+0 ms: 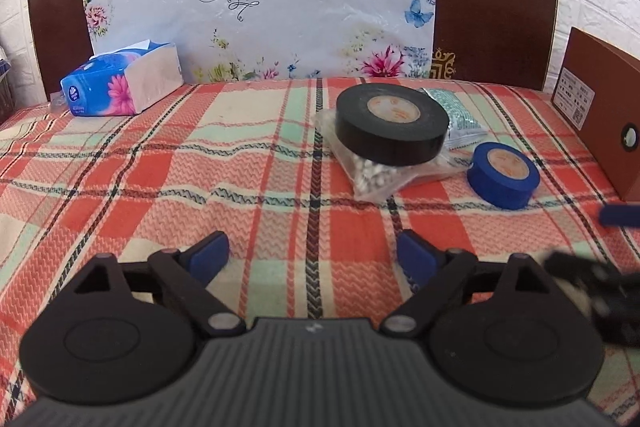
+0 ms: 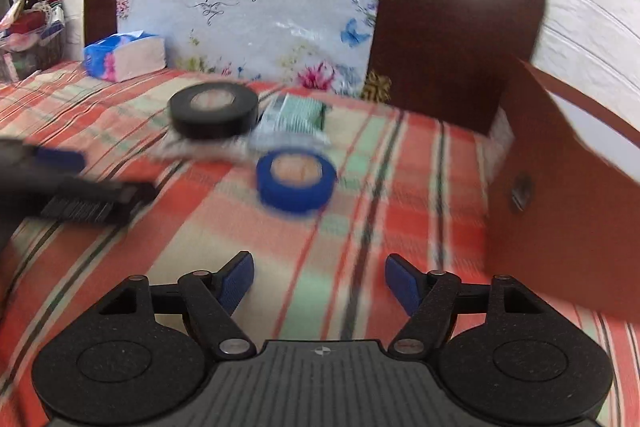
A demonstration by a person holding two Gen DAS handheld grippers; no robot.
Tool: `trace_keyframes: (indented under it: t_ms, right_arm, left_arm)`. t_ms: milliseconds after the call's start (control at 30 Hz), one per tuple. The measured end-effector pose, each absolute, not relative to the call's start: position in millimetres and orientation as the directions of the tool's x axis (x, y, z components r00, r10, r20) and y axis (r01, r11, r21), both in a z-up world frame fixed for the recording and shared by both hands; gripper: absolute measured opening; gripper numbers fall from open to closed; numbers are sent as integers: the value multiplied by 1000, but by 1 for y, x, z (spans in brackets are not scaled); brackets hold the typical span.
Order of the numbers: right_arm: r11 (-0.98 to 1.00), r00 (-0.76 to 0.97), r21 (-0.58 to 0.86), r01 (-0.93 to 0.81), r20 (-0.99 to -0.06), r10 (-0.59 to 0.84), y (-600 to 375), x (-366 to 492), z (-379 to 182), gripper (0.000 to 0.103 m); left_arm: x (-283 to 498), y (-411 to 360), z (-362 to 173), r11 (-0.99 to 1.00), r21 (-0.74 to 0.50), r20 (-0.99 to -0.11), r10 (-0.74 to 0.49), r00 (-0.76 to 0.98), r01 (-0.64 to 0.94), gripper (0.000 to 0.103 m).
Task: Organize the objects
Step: 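Grasp the blue tape roll with the right tool and lift it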
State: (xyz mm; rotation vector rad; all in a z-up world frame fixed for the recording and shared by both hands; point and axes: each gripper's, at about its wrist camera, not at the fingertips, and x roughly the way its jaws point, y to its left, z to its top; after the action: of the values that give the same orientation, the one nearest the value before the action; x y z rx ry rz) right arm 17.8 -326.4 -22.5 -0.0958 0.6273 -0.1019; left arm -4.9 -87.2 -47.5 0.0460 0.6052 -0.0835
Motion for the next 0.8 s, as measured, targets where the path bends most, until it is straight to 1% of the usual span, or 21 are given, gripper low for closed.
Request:
trace_keyframes:
  t_ms: [67,133,167,200,233,267,333,400,567,700,800]
  right_arm:
    - [992,808,-107,61,-578,-112,-329,43,-23,74]
    - [992,808,-107,60,-579,-112,-333,64,-23,79]
    - [993,808,-106,58,-580,-109,-333,73,-23,79]
    - [993,807,-104,59,-581,-109,-332,79,-23,78]
    - [995,805,-91,49,-586,-93,-331,82,-23,65]
    - [997,805,-71,29,-589,-65,-330,82,-22,57]
    - [995,808,-94,21,-585,-73,-322,77,-22,57]
    - [995,815,-101,9,-576,-65,-319,67,-24,57]
    - [998,818,-57,-3,-575,-31,-327,25,-25,57]
    - [998,815,-63,30,-577,-61,-335,-26,-26,57]
    - [993,802,-48,106,-586,-114,-353,-68,-26,56]
  left_arm:
    - [-3,-85,-49,996,9,-569,-72,819,94,93]
    - [-4,-86,-49,996,15,-567,-69,821,93,93]
    - [-4,-86,-50,996,16,-566,-67,822,92,93]
    - [-4,-86,-50,996,14,-566,-69,821,93,93]
    - [-4,-86,-50,996,13,-567,-69,821,93,93]
    - [-4,-87,-50,996,13,-567,-70,821,93,93]
    - [-4,-87,-50,996,12,-566,-70,821,93,93]
    - [-5,-87,-50,996,13,-566,-69,821,93,93]
    - [-5,-88,-50,996,15,-566,-68,822,93,94]
    - [-5,-88,-50,996,21,-565,-65,822,92,94]
    - [-4,-89,-50,995,28,-566,-61,822,93,94]
